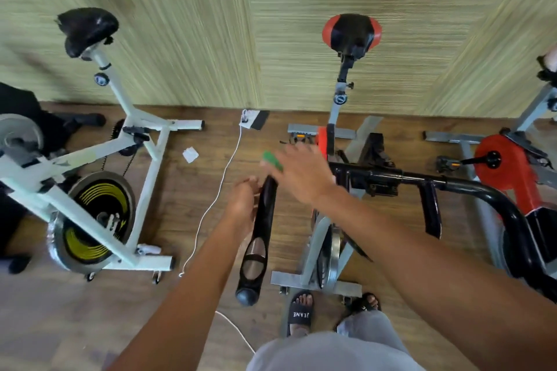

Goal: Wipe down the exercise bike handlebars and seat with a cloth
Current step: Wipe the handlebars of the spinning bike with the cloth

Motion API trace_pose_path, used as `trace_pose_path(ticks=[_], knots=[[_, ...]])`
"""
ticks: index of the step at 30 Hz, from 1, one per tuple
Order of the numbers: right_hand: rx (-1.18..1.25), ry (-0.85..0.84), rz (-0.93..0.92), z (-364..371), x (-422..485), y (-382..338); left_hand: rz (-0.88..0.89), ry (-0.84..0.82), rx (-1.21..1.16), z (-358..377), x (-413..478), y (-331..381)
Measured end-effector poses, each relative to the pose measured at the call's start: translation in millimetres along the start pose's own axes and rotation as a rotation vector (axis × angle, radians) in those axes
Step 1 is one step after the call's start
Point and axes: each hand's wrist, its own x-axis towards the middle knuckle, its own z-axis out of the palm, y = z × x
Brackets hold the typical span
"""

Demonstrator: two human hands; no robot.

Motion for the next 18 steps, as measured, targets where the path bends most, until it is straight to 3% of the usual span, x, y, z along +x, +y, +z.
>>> trace_pose_path(ticks=[3,5,8,12,13,16,18], knots=[[0.008,0.005,0.130,-3.2,6.5,5.3,0.021,-0.025,0.204,-20.4,-20.5,-6.9],[0.038,-0.019,-0.067,1.5,-1.4,-11.0,0.052,-0.009,0.254,-34.5,-47.3,-11.9],[0.093,-0.004,-0.440,13.3,-17.7,-21.3,0.088,0.077,0.156,-54.1,-85.8,-25.8],[0.101,0.028,-0.292,9.9,-7.0,-24.6,0.113,0.140,-0.060,-46.8,-122.9,-39.3],[0.133,0.033,-0.307,9.6,-11.5,-29.6,0.121,0.177,-0.066,-41.5,-126.2,-43.6],[0.178,-0.001,-0.579,19.0,-30.9,-34.6,0.159,0.295,-0.074,-29.9,-127.6,-51.6],[0.130,-0.035,-0.558,12.2,-21.0,-26.6,0.192,0.367,-0.128,-26.5,-126.5,-52.6]])
